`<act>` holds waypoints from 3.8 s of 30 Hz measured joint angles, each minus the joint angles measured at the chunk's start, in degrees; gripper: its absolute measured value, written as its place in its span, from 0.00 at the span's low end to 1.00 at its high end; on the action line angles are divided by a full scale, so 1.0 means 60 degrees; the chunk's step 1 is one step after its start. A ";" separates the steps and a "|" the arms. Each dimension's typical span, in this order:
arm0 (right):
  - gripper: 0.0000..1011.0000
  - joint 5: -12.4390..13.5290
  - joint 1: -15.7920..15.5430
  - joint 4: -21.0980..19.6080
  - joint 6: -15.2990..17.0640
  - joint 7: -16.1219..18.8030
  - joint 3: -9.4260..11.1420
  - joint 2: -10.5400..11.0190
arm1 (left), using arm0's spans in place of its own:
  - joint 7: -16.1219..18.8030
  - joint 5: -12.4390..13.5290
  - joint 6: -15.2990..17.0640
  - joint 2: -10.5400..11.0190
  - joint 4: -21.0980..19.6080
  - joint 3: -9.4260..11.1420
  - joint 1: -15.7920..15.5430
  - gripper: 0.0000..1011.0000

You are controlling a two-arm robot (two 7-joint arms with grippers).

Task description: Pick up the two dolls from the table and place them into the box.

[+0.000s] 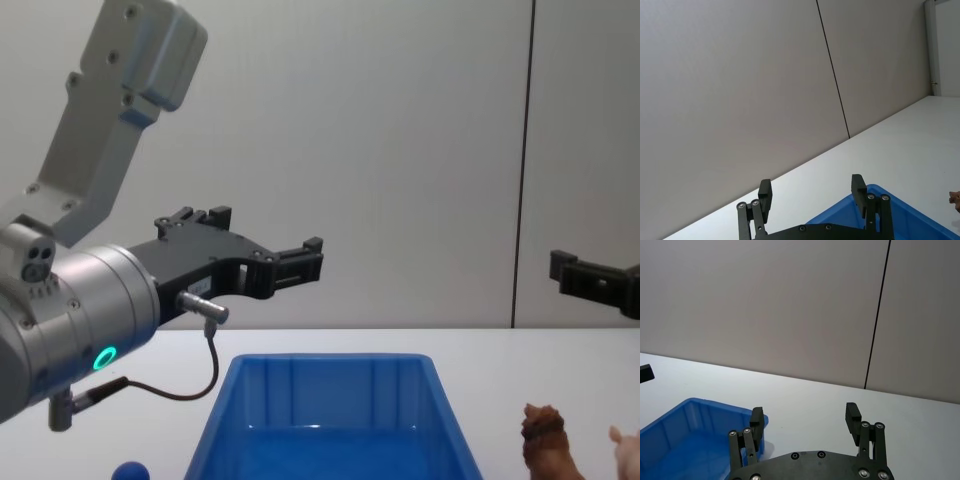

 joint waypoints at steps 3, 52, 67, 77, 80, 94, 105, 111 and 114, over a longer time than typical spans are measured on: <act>0.99 0.0021 -0.0002 0.0000 0.0097 -0.0081 0.0008 -0.0010 | 0.0000 0.0000 0.0000 0.0000 0.0000 0.0000 0.0000 0.99; 0.99 -0.0048 -0.0912 0.0364 0.1861 -0.2134 -0.0109 -0.0524 | 0.0000 0.0000 0.0000 0.0000 0.0000 0.0000 0.0000 0.99; 0.99 -0.0083 -0.0687 0.1084 0.1603 -0.1827 -0.0113 -0.0777 | 0.0000 0.0000 0.0000 0.0000 0.0000 0.0000 0.0000 0.99; 0.92 -0.0143 -0.0481 0.1592 0.1472 -0.1573 -0.0155 -0.0968 | 0.0000 0.0000 0.0000 0.0000 0.0000 0.0000 0.0000 0.99; 0.82 -0.0143 -0.0441 0.1722 0.1484 -0.1562 -0.0158 -0.1018 | 0.0000 0.0000 0.0000 0.0000 0.0000 -0.0001 0.0000 0.99; 0.38 -0.0201 -0.0510 0.1830 0.1484 -0.1720 -0.0143 -0.1102 | 0.0000 0.0000 0.0000 0.0000 0.0000 0.0000 0.0000 0.99; 0.35 -0.0517 -0.0779 0.1121 0.1068 -0.1901 -0.0123 -0.1028 | 0.0000 0.0000 0.0000 0.0000 0.0000 -0.0001 0.0000 0.99; 0.35 -0.0743 -0.0884 0.0641 0.0757 -0.1871 -0.0115 -0.0976 | 0.0000 0.0000 0.0000 0.0000 0.0000 0.0000 0.0000 0.99; 0.35 -0.0829 -0.0898 0.0409 0.0612 -0.1725 -0.0114 -0.0958 | 0.0000 0.0000 0.0000 0.0000 0.0000 0.0000 0.0000 0.99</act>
